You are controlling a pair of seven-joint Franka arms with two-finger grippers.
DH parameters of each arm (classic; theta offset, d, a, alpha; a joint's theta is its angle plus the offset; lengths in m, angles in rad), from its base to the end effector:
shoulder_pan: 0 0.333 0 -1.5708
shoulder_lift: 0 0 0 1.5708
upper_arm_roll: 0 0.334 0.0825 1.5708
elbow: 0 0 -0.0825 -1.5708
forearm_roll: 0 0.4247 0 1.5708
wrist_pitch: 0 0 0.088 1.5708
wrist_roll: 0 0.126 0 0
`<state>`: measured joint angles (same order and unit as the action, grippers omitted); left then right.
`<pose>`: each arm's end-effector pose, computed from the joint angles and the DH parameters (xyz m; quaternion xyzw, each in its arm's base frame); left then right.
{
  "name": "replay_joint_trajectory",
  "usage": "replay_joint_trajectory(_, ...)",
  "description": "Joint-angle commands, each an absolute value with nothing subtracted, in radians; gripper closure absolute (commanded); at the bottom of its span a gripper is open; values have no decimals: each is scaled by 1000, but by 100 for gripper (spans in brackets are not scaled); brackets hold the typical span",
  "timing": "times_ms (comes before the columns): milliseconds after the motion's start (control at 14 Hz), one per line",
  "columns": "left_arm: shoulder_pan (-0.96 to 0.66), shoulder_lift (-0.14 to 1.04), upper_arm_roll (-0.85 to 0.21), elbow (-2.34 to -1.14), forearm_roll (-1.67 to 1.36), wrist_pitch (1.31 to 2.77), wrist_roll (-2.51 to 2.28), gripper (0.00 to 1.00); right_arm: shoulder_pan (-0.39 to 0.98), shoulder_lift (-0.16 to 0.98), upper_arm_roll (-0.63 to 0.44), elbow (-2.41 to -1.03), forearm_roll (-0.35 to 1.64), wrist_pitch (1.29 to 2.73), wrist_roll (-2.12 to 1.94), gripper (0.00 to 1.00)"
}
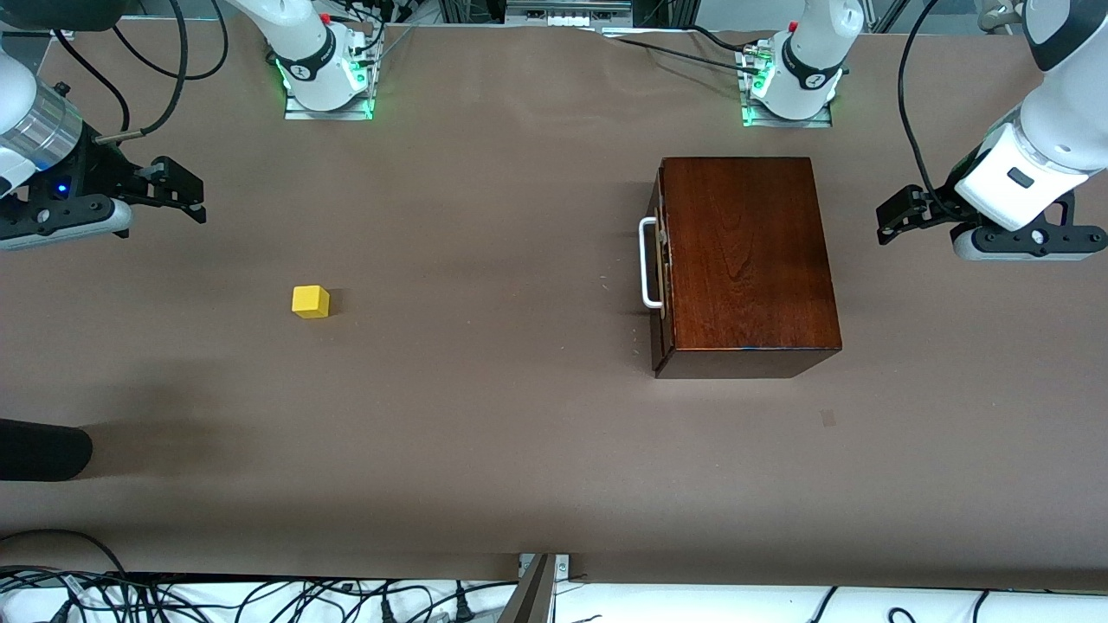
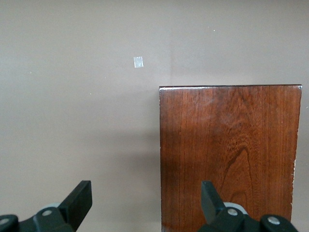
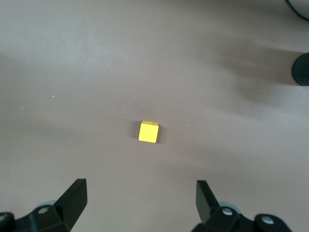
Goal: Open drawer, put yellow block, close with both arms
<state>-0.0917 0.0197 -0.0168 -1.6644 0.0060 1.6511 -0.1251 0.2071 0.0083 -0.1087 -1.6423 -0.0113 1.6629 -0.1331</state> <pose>0.6007 -0.0646 0.5704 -0.9998 -0.0080 0.0161 0.0047 0.6019 0.0583 0.5898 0.9932 0.1160 0.0061 0.0062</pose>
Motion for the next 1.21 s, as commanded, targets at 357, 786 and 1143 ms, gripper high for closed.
replay_joint_trajectory(357,-101,34,-104,-1629,3,1592,-120,0,209,18,-112,-1617,-23,1638,-141,0)
replay_joint_trajectory(786,-115,239,-386,-1505,17,1626,-439,0,209,18,-112,-1617,-23,1638,-141,0)
replay_joint_trajectory(1143,-236,337,-388,-1488,40,1753,-652,0,209,18,-112,-1617,-23,1638,-140,0)
